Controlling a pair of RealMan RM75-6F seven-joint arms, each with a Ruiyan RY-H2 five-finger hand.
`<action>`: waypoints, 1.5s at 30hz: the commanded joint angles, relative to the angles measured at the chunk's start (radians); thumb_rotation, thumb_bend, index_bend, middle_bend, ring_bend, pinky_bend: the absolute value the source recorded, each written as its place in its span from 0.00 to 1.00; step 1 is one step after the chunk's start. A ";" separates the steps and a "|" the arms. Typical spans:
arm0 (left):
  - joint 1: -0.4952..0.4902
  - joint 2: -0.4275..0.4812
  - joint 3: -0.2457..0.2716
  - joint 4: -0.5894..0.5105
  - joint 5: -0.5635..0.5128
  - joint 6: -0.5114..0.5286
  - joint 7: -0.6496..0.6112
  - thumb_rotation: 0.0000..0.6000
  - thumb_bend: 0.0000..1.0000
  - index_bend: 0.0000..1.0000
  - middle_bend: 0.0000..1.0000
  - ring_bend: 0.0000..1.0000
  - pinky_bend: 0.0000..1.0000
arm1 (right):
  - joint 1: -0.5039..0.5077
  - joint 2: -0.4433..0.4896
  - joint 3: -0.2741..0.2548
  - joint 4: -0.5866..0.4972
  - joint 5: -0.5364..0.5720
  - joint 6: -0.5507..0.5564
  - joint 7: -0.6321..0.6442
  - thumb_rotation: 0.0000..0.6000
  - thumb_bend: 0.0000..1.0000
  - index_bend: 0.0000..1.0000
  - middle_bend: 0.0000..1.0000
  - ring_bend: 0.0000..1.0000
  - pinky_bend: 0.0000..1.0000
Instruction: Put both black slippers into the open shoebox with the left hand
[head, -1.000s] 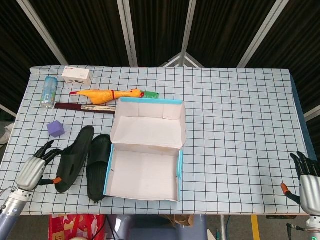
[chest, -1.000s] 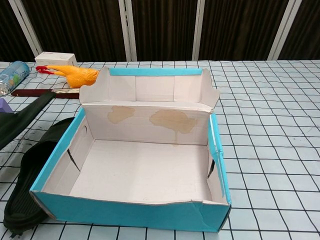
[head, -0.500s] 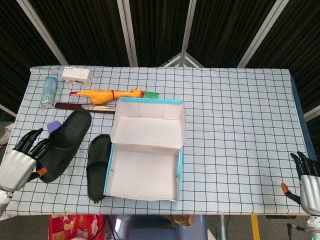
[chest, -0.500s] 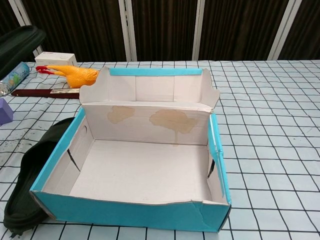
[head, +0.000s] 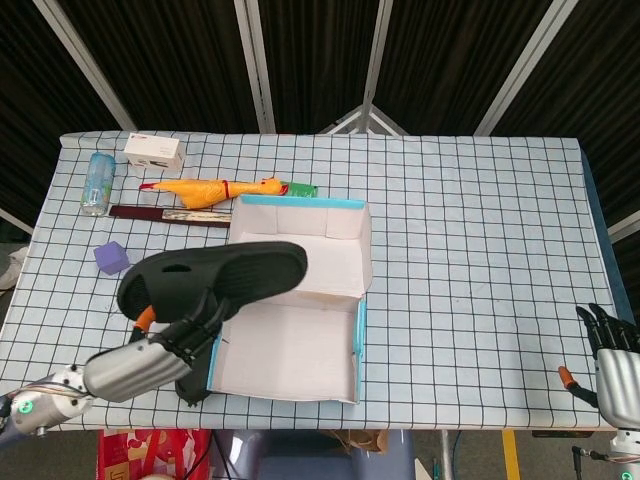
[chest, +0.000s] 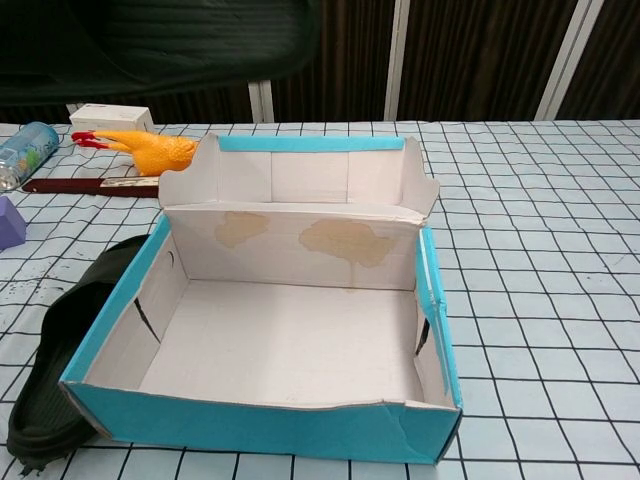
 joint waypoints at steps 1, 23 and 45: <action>-0.148 0.072 -0.068 -0.100 0.114 -0.244 0.067 1.00 0.45 0.55 0.53 0.11 0.17 | -0.003 0.002 -0.001 0.000 -0.004 0.005 0.006 1.00 0.25 0.14 0.12 0.17 0.14; -0.274 -0.195 -0.028 0.068 0.190 -0.318 0.115 1.00 0.49 0.55 0.56 0.11 0.17 | -0.013 0.024 -0.003 0.006 -0.012 0.013 0.073 1.00 0.25 0.14 0.12 0.17 0.14; -0.169 -0.533 0.103 0.733 0.299 0.319 0.059 1.00 0.52 0.58 0.56 0.11 0.16 | -0.008 0.027 -0.006 0.002 -0.009 -0.003 0.077 1.00 0.25 0.14 0.12 0.17 0.14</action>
